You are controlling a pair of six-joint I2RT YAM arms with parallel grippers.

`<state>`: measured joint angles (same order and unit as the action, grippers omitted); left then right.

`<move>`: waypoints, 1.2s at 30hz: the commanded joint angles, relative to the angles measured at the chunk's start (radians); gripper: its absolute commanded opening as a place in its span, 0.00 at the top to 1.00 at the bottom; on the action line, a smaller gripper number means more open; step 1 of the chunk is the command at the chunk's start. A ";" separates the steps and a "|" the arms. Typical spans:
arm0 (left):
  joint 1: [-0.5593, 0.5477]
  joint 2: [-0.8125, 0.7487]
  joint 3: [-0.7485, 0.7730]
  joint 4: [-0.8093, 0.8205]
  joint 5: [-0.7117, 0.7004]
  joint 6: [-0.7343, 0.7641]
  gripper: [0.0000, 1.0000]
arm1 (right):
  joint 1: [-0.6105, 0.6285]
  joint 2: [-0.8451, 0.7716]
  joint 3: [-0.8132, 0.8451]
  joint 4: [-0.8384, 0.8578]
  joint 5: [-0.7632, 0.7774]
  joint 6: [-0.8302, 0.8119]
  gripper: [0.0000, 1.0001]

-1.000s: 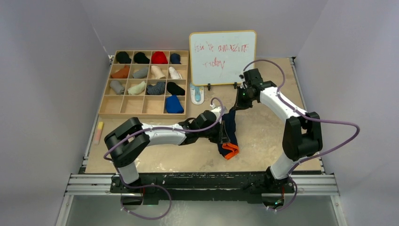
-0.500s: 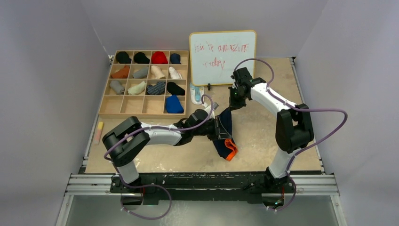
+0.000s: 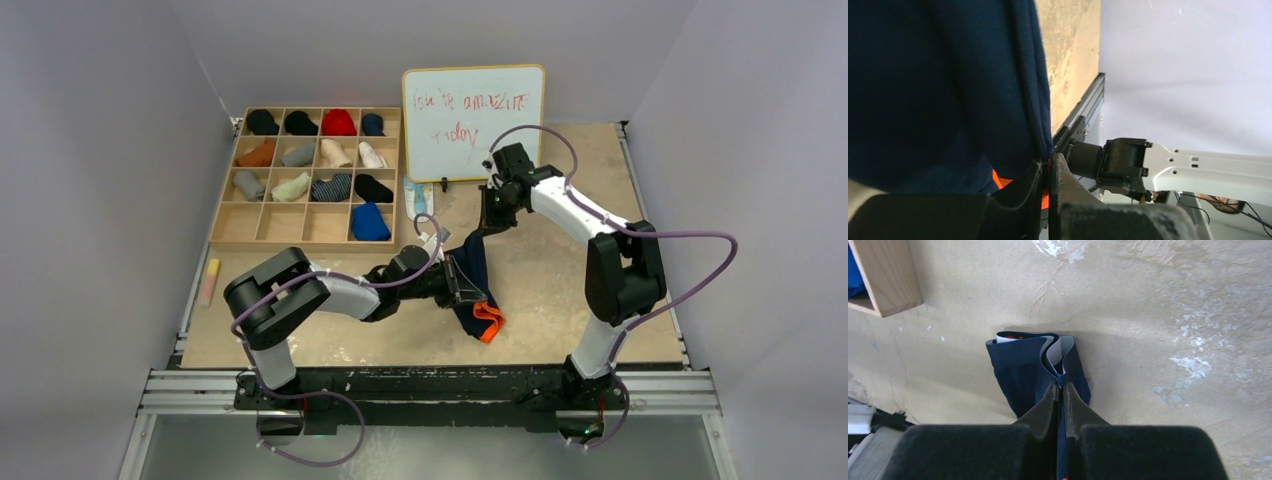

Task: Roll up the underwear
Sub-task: Fold the underwear at the center of the board.

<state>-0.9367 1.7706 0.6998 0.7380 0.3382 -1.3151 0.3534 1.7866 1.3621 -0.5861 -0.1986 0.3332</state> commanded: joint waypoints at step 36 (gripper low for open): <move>-0.094 -0.710 -0.284 -0.681 -0.608 0.044 0.33 | 0.213 0.053 0.079 0.085 -0.195 -0.008 0.53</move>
<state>-1.0367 1.1034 0.4263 0.1738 -0.1707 -1.3121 0.5690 1.9774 1.4631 -0.5262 -0.3607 0.3313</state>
